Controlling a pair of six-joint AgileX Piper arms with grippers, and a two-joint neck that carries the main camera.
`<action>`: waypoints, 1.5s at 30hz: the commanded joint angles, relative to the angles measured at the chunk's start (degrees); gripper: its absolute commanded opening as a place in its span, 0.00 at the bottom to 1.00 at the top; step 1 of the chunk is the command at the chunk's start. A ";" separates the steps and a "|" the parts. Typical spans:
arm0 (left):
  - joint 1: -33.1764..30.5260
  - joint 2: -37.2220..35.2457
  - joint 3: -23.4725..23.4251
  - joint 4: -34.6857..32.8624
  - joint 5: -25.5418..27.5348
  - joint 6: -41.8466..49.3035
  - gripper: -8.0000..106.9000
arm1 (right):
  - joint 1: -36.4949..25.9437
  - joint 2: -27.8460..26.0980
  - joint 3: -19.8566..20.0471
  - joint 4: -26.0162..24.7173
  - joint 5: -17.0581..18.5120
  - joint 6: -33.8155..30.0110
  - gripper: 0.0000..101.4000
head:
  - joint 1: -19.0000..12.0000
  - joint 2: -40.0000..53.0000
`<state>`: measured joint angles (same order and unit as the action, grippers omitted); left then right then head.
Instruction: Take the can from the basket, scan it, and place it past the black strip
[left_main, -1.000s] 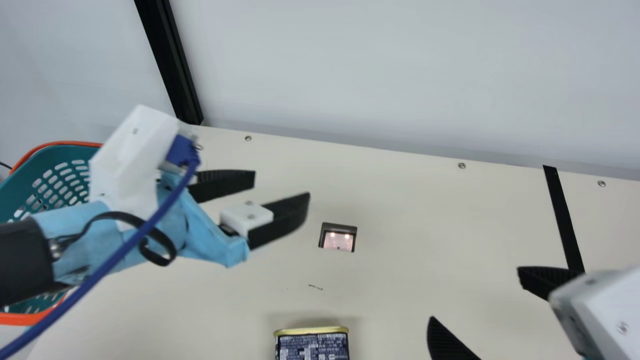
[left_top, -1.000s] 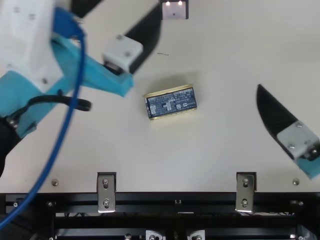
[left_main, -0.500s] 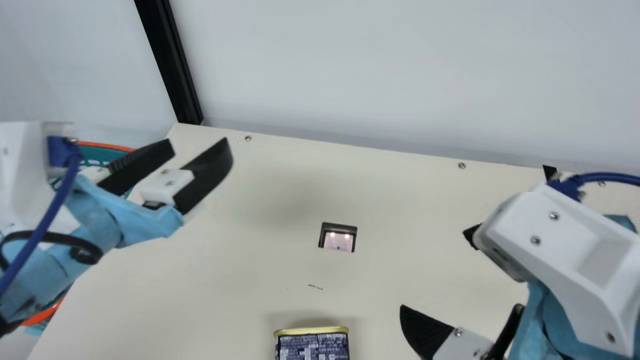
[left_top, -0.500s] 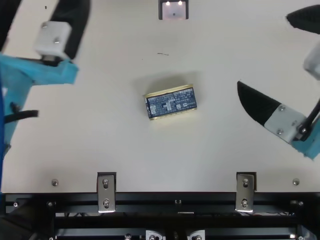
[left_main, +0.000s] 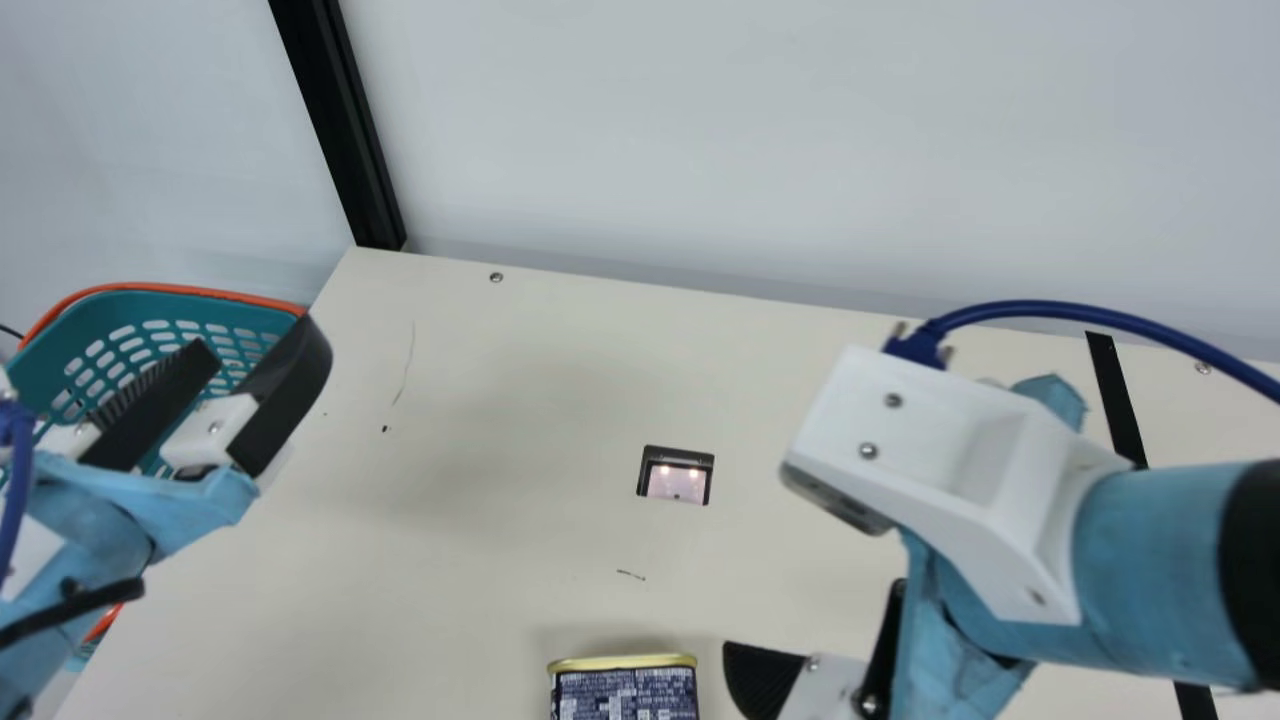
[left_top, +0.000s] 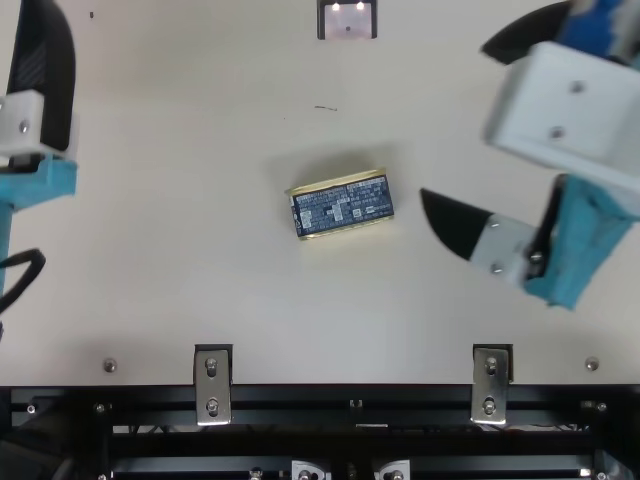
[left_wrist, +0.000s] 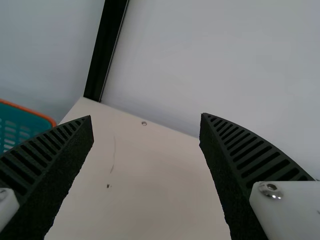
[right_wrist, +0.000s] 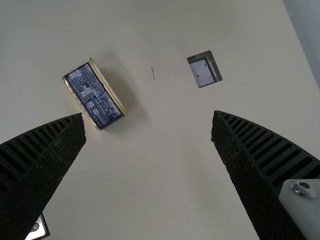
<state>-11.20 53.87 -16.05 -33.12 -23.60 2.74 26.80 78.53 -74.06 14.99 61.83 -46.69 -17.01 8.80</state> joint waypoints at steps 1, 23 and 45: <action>0.00 0.00 0.00 0.00 0.00 0.00 0.85 | 1.80 1.31 -0.51 -0.39 0.13 0.60 1.00 | -0.25 -0.45; 5.27 -4.61 -3.14 5.45 18.29 3.08 0.85 | 12.38 13.46 -7.58 -2.65 3.22 1.82 1.00 | -0.25 -0.45; 10.02 -13.81 1.00 19.60 17.29 5.89 0.85 | 16.31 18.98 -6.47 -3.61 1.43 1.88 1.00 | -0.25 -0.45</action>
<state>-1.13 40.34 -15.94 -13.94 -5.48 8.76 43.02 97.35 -80.60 11.39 63.38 -44.89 -17.01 9.09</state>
